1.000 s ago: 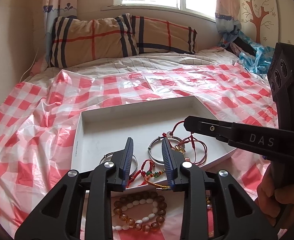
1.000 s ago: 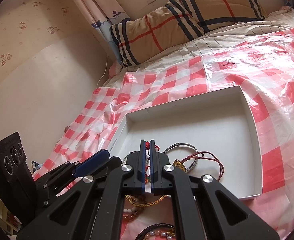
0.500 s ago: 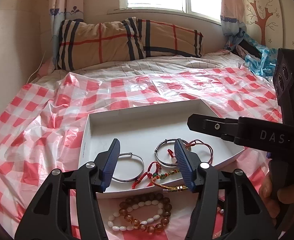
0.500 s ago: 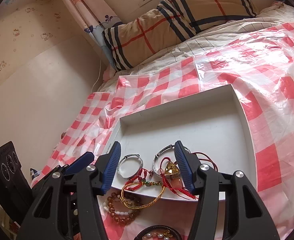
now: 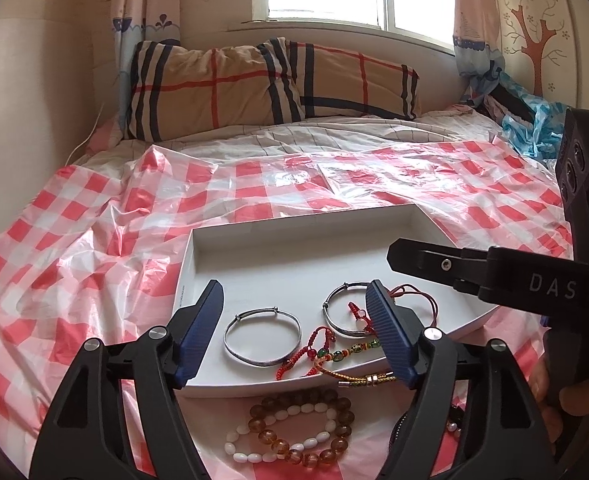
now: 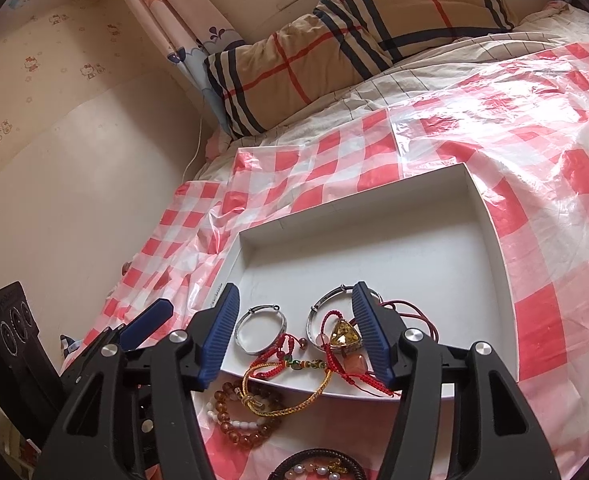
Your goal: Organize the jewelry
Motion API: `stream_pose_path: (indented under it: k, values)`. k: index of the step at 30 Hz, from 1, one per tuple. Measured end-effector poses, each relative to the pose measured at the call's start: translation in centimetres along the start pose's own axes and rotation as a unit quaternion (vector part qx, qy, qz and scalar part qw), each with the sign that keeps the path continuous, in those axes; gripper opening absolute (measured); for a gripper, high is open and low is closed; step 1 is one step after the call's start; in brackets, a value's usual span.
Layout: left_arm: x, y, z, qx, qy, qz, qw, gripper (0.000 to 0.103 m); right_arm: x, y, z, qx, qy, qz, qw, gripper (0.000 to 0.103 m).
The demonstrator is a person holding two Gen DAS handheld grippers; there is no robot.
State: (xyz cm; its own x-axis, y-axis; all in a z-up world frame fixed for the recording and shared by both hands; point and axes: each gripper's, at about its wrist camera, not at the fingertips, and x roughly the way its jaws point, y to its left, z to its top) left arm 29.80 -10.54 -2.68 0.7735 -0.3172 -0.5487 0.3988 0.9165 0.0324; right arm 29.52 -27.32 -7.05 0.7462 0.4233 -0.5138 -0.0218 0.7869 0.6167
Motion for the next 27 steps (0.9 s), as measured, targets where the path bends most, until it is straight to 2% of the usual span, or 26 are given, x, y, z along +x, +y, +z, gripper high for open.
stream_pose_path:
  k: [27]
  values:
    - [0.19, 0.48, -0.18, -0.007, 0.003, 0.034, 0.9994, 0.090, 0.25, 0.26, -0.04, 0.000, 0.001, -0.002, 1.000, 0.061]
